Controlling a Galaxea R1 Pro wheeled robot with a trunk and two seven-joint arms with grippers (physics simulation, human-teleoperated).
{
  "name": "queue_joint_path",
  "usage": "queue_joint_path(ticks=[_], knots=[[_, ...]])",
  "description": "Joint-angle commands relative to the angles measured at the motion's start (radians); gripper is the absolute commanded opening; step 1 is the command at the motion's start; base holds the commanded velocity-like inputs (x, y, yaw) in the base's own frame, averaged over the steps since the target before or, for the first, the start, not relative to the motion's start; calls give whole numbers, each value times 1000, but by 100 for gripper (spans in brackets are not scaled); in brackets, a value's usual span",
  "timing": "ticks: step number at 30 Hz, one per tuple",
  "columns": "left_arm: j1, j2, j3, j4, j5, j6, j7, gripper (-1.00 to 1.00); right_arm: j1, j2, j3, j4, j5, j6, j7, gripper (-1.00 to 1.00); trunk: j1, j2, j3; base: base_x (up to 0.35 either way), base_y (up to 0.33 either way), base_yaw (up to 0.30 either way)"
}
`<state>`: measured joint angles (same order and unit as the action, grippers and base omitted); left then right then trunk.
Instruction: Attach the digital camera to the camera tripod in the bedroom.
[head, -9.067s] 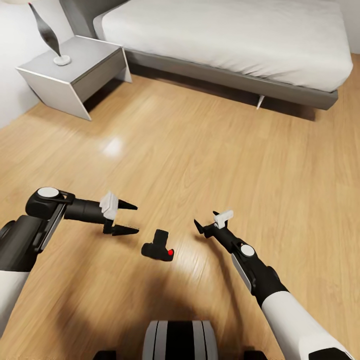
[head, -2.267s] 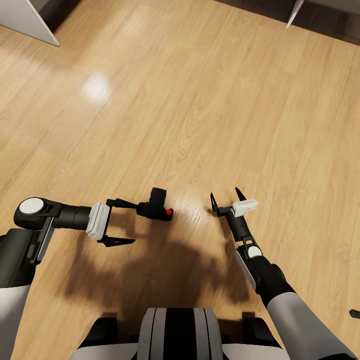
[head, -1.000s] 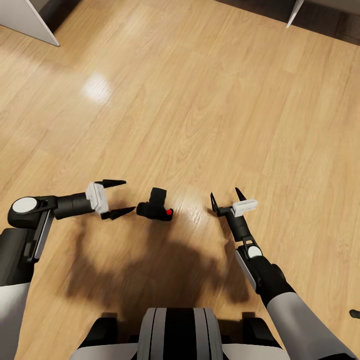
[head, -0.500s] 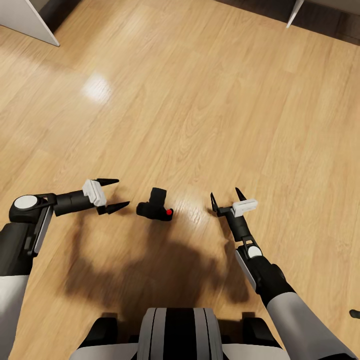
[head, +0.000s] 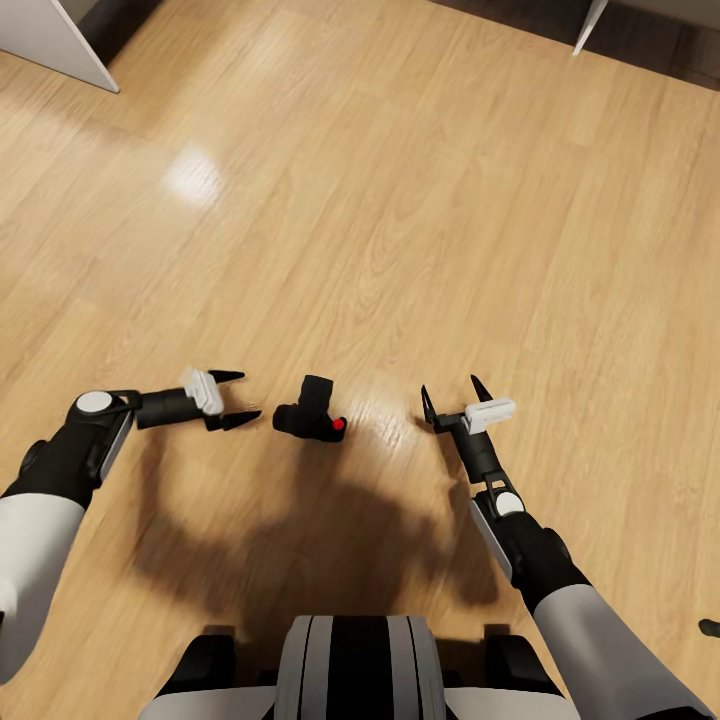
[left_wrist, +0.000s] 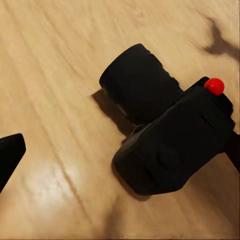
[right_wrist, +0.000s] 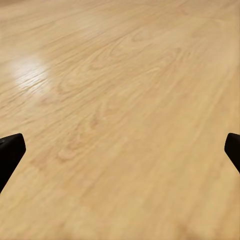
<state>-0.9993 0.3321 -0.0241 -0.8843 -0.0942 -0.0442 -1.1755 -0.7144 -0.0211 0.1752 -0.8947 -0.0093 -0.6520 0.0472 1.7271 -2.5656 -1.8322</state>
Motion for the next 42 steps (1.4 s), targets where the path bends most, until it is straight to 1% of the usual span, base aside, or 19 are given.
queue_joint_path(ticks=[1, 2, 3, 4, 5, 7, 13, 16, 18, 22, 24, 26, 28, 29, 31, 33, 36, 40, 42], knots=[[-1, 1, -16, 2, -8, -8, -1, 100, 0, -1, 1, 0, -1, -3, 2, 100, 0, 0, 0, 0, 0, 0], [-2, 1, -30, 3, -10, -10, -2, 100, 0, -1, 1, 0, -1, -2, 2, 100, 0, 0, 0, 0, 0, 0], [-3, 1, -53, 5, -14, -14, -2, 100, 0, 0, 1, 0, -1, -2, 2, 100, 0, 0, 0, 0, 0, 0], [-3, 1, -61, 6, -15, -15, -2, 100, 0, 0, 1, 0, -1, -2, 2, 100, 0, 0, 0, 0, 0, 0], [-4, 3, -85, 6, -19, -21, -3, 100, 0, 0, 1, 0, -1, -2, 2, 100, 0, 0, 0, 0, 0, 0], [-4, 3, -89, 7, -20, -28, -4, 100, 0, 0, 1, 0, -1, -2, 2, 100, 0, 0, 0, 0, 0, 0], [-4, 3, -108, 7, -21, -87, -29, 100, 0, 0, 1, 0, -1, -2, 2, 100, 0, 0, 0, 0, 0, 0], [-4, 3, -138, 5, -21, -107, -86, 100, 0, 0, 1, 0, -1, -2, 2, 100, 0, 0, 0, 0, 0, 0], [-7, 3, -147, 4, -21, -112, -120, 100, 0, 0, 1, 0, -1, -2, 2, 100, 0, 0, 0, 0, 0, 0], [-22, 4, -152, 5, -21, -114, -143, 100, 0, 0, 1, 0, -1, -1, 2, 100, 0, 0, 0, 0, 0, 0], [-45, 6, -153, 7, -21, -113, -152, 100, 0, 0, 1, 0, -1, -1, 2, 100, 0, 0, 0, 0, 0, 0], [-86, 11, -153, 11, -21, -109, -168, 100, 0, 0, 1, 0, -1, 0, 2, 100, 0, 0, 0, 0, 0, 0], [-105, 11, -154, 16, -21, -106, -178, 100, 0, 0, 1, 0, -1, 0, 2, 100, 0, 0, 0, 0, 0, 0], [-123, 12, -154, 22, -21, -104, -186, 100, 0, 0, 1, 0, -1, 0, 2, 100, 0, 0, 0, 0, 0, 0], [-150, 12, -154, 37, -21, -101, -193, 100, 0, 0, 1, 1, -1, 0, 2, 100, 0, 0, 0, 0, 0, 0], [-165, 12, -154, 46, -21, -100, -196, 100, 0, 0, 1, 1, -1, 0, 2, 100, 0, 0, 0, 0, 0, 0], [-207, 11, -154, 71, -21, -99, -202, 100, 0, 0, 1, 2, -2, 0, 2, 100, 0, 0, 0, 0, 0, 0], [-220, 6, -157, 78, -21, -99, -211, 100, 0, -1, 1, 2, -2, 0, 2, 100, 0, 0, 0, 0, 0, 0], [-223, -3, -165, 79, -21, -100, -225, 100, 0, -1, 1, 2, -2, 0, 2, 100, 0, 0, 0, 0, 0, 0]])
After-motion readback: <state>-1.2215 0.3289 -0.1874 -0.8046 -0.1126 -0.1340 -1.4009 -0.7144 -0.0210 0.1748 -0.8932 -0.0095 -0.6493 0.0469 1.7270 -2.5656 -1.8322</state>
